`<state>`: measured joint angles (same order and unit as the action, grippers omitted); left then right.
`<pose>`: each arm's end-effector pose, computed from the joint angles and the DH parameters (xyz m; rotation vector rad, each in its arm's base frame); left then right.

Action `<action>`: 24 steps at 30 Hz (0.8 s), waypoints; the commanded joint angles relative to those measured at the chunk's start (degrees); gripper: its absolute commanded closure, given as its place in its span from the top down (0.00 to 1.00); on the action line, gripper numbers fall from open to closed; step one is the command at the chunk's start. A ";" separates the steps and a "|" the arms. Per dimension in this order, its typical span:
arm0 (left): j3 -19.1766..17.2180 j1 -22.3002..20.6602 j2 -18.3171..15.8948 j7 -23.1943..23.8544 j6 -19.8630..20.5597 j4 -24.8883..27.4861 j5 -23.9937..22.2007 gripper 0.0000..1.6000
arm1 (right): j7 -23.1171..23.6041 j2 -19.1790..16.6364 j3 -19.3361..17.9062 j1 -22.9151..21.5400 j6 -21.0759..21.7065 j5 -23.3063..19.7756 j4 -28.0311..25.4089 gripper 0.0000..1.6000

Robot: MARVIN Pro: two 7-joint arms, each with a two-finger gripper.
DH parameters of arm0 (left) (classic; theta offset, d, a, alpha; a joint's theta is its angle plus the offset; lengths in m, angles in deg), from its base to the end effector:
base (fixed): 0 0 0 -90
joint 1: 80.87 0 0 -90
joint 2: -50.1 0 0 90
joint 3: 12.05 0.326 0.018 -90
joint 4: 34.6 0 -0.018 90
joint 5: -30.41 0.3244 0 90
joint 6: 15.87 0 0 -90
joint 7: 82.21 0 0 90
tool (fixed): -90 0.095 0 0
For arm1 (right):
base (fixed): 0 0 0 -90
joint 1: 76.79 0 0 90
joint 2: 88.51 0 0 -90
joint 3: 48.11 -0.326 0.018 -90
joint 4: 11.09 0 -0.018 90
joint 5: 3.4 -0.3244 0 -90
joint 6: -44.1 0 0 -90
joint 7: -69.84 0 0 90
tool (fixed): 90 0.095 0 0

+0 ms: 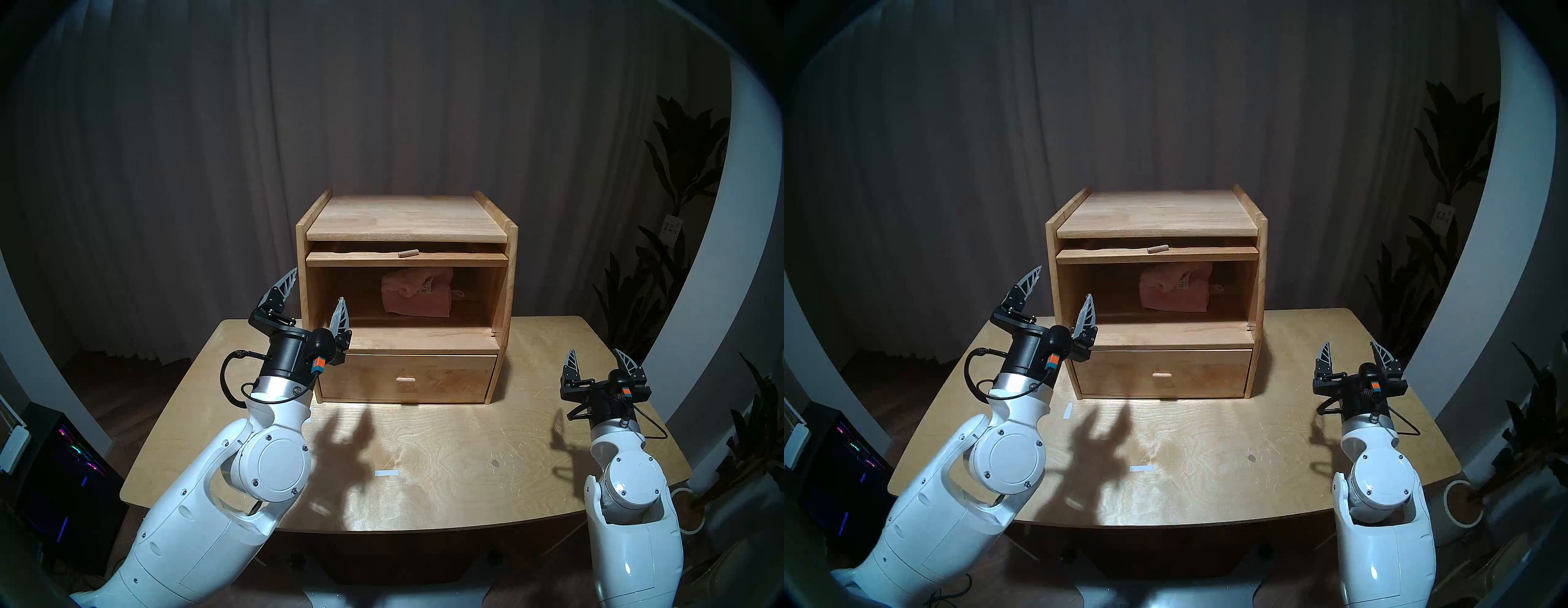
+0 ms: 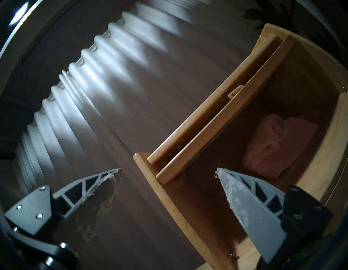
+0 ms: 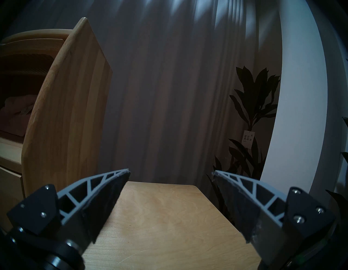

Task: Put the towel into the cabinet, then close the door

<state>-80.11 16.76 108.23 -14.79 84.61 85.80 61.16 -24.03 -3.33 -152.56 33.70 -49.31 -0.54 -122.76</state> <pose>0.3409 -0.0207 -0.2125 -1.2693 0.7969 -2.0496 0.3117 -0.1236 -0.3008 1.8823 -0.0447 2.0674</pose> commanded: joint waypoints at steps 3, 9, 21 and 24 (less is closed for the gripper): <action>-1.64 0.37 -9.03 3.29 -3.16 2.72 7.61 1.00 | 0.00 -0.16 0.05 -0.67 -0.40 0.02 -1.25 1.00; -3.86 -0.14 -11.95 7.12 -4.72 2.20 12.12 1.00 | 0.00 -0.15 0.06 -0.78 -0.44 0.02 -1.38 1.00; -7.72 -4.84 -20.58 21.33 -11.93 3.05 17.96 1.00 | 0.02 -0.08 0.08 -0.65 -0.65 0.03 -2.39 1.00; -7.70 -7.03 -19.57 24.99 -11.70 3.90 12.93 1.00 | 0.02 -0.06 0.08 -0.57 -0.63 0.03 -2.57 1.00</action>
<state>-86.33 15.01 91.54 4.37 74.72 87.53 78.54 -24.02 -3.34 -152.56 33.32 -49.36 -0.54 -123.31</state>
